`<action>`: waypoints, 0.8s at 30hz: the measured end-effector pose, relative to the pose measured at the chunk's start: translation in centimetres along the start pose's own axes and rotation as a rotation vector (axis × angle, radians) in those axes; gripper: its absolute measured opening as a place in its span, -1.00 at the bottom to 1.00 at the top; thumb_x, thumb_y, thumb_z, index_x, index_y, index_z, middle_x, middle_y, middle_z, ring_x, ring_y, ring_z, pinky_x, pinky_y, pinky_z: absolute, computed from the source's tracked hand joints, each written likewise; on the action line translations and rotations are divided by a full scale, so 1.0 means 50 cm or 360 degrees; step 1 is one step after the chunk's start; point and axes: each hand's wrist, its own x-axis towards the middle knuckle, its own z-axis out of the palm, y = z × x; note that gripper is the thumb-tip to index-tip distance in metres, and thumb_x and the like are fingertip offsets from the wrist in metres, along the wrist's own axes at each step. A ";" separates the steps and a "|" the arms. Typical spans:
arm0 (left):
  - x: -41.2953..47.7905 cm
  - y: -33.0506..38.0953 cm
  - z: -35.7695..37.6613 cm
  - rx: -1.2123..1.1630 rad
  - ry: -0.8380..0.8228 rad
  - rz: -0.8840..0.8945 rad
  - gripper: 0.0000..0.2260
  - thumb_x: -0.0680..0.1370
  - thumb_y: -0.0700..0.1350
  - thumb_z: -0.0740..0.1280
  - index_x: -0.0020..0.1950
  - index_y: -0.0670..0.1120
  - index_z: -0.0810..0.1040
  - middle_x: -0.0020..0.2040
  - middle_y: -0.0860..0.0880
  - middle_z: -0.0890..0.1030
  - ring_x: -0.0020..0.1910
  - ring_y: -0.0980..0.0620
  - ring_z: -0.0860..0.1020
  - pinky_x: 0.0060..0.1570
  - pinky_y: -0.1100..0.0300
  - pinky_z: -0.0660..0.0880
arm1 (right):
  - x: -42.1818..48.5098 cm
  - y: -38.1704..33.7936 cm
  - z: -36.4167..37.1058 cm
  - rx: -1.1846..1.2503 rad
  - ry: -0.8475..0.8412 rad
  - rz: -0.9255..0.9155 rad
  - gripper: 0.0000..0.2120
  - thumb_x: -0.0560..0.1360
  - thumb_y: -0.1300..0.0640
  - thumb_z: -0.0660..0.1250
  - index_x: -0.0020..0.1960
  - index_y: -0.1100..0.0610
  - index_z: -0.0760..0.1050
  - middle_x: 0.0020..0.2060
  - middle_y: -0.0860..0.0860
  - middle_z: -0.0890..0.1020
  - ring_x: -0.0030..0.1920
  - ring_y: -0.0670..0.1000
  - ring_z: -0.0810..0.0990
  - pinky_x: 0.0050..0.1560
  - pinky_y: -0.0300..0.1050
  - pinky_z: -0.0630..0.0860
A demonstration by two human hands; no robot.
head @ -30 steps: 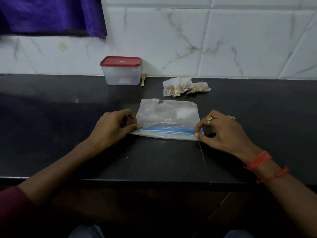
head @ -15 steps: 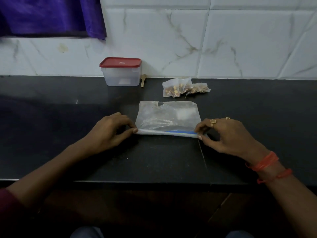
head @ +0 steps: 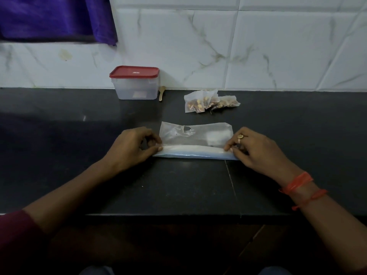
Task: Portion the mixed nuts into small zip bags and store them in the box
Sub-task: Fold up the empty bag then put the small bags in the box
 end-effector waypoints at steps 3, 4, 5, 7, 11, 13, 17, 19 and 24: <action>-0.001 -0.004 -0.011 -0.0014 0.0020 0.0122 -0.85 0.50 0.02 0.42 0.04 0.03 0.66 -0.03 0.12 0.60 -0.13 0.12 0.58 -0.16 0.12 0.61 | -0.001 -0.002 -0.006 -0.0042 0.0002 -0.0024 -0.80 0.50 0.11 0.30 0.02 -0.08 0.66 0.02 -0.16 0.54 -0.02 -0.13 0.47 -0.11 0.00 0.54; -0.002 -0.007 -0.015 -0.0033 -0.0042 0.0162 -0.82 0.52 0.07 0.39 0.05 0.03 0.67 0.00 0.12 0.61 -0.08 0.12 0.58 -0.14 0.15 0.60 | -0.004 -0.002 -0.008 -0.0054 -0.0008 -0.0036 -0.79 0.49 0.03 0.28 0.03 -0.09 0.66 0.01 -0.18 0.55 -0.03 -0.14 0.45 -0.14 -0.04 0.51; -0.004 -0.008 -0.018 -0.0056 -0.0119 0.0198 -0.78 0.54 0.13 0.36 0.06 0.04 0.67 0.02 0.14 0.60 -0.03 0.13 0.57 -0.13 0.18 0.59 | -0.008 -0.002 -0.011 -0.0065 -0.0013 -0.0057 -0.74 0.46 -0.07 0.26 0.05 -0.10 0.66 0.01 -0.19 0.55 -0.04 -0.15 0.43 -0.17 -0.08 0.47; -0.008 -0.012 -0.021 -0.0061 -0.0242 0.0245 -0.70 0.52 0.23 0.34 0.08 0.08 0.66 0.06 0.17 0.57 0.03 0.15 0.55 -0.12 0.22 0.57 | -0.016 0.000 -0.015 -0.0076 -0.0035 -0.0082 -0.66 0.41 -0.21 0.27 0.09 -0.13 0.66 0.01 -0.22 0.57 -0.04 -0.15 0.44 -0.18 -0.11 0.44; -0.008 -0.015 -0.014 -0.0081 -0.0173 0.0220 -0.73 0.55 0.20 0.30 0.06 0.07 0.65 0.01 0.15 0.60 -0.03 0.11 0.56 -0.14 0.17 0.56 | -0.022 0.005 -0.016 0.0030 0.0045 -0.0050 -0.73 0.48 -0.18 0.31 0.12 -0.15 0.61 -0.05 -0.17 0.64 -0.03 -0.08 0.58 -0.13 -0.03 0.56; -0.003 -0.008 -0.010 -0.0239 -0.0104 0.0065 -0.77 0.57 0.14 0.31 0.05 0.03 0.64 -0.05 0.12 0.63 -0.09 0.08 0.59 -0.16 0.14 0.57 | -0.022 0.002 -0.018 0.0245 0.0183 -0.0017 -0.79 0.54 -0.13 0.29 0.13 -0.15 0.56 -0.13 -0.14 0.65 -0.12 -0.11 0.63 -0.14 -0.02 0.59; 0.013 0.000 0.004 -0.0305 -0.0087 -0.0071 -0.89 0.54 -0.02 0.40 0.06 0.07 0.57 -0.09 0.11 0.62 -0.16 0.18 0.60 -0.25 0.30 0.51 | -0.015 -0.001 -0.016 0.0147 0.0267 0.0074 -0.89 0.53 -0.06 0.37 0.05 -0.14 0.55 -0.22 -0.21 0.54 -0.26 -0.23 0.53 -0.24 -0.15 0.48; 0.020 0.001 0.010 -0.0073 -0.0038 -0.0073 -0.89 0.52 0.02 0.43 0.00 0.10 0.55 -0.11 0.12 0.58 -0.20 0.16 0.56 -0.26 0.30 0.46 | -0.011 0.005 -0.011 0.0040 0.0203 0.0094 -0.90 0.50 -0.07 0.42 0.01 -0.14 0.60 -0.09 -0.17 0.49 -0.24 -0.18 0.49 -0.23 -0.14 0.47; 0.016 0.006 0.008 0.0193 -0.0023 0.0015 -0.82 0.52 0.13 0.37 0.01 0.08 0.62 -0.04 0.16 0.54 -0.15 0.18 0.53 -0.22 0.23 0.52 | -0.003 0.013 -0.008 0.0055 0.0045 0.0086 -0.83 0.53 -0.14 0.35 -0.03 -0.10 0.66 -0.06 -0.17 0.57 -0.16 -0.11 0.56 -0.13 0.03 0.58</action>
